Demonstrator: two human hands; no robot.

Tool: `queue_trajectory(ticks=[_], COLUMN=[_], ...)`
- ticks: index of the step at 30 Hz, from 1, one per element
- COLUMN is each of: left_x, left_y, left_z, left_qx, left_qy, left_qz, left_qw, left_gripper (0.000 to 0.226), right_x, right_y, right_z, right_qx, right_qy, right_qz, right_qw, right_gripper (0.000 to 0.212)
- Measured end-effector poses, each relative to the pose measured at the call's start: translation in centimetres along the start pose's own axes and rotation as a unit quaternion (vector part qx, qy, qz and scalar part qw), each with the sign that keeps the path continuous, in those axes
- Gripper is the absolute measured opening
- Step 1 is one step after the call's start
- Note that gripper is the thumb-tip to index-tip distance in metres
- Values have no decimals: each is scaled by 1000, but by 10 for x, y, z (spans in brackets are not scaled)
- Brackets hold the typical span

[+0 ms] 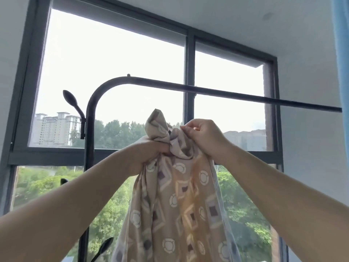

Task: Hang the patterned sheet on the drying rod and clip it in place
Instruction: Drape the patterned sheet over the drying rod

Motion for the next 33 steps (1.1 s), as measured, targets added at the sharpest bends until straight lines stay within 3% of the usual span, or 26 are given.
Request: queue_trajectory(ticks=[5, 7, 10, 16, 19, 22, 25, 27, 28, 30, 32, 33], left_x=[-20, -11, 9, 3, -7, -16, -23, -32, -37, -50, -73, -82], left_y=[3, 5, 6, 0, 0, 2, 6, 8, 8, 9, 12, 13], left_z=[-15, -11, -1, -7, -10, -9, -7, -5, -5, -5, -7, -6], left_qx=[7, 10, 4, -20, -24, -29, -25, -25, -26, -12, 55, 99], left_qy=[10, -15, -45, 7, 14, 26, 21, 39, 54, 113, 234, 292], left_qz=[103, 81, 4, 17, 56, 68, 81, 82, 80, 85, 119, 125], left_qw=[995, 997, 999, 1000, 998, 997, 996, 996, 995, 990, 963, 943], left_gripper=[9, 15, 5, 11, 15, 3, 16, 20, 19, 15, 12, 15], right_x=[0, -1, 1, 6, 10, 18, 29, 30, 27, 11, -18, -30], right_y=[16, 18, 15, 6, 12, 23, 36, 49, 55, 58, 43, 31], right_z=[10, 9, 3, 2, 8, 21, 43, 53, 55, 42, 18, 12], right_qx=[76, 68, 40, 46, 91, 159, 189, 205, 217, 212, 127, 68], right_qy=[-30, -9, 30, -6, -64, -192, -347, -380, -370, -255, -2, 113], right_qz=[-51, -42, -24, -58, -59, -8, 148, 231, 246, 212, 173, 155], right_qw=[995, 997, 998, 997, 992, 968, 906, 872, 869, 919, 977, 979], right_gripper=[18, 21, 21, 16, 11, 12, 11, 13, 16, 22, 24, 24])
Point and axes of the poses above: each hand's wrist, its own z-axis away from the middle knuckle, its own x-axis out of the palm, y = z × x, the point moved 4 cm from there along -z, towards the middle knuckle, and after that the axes turned 11 degrees about -x, right-handed, at the moved point
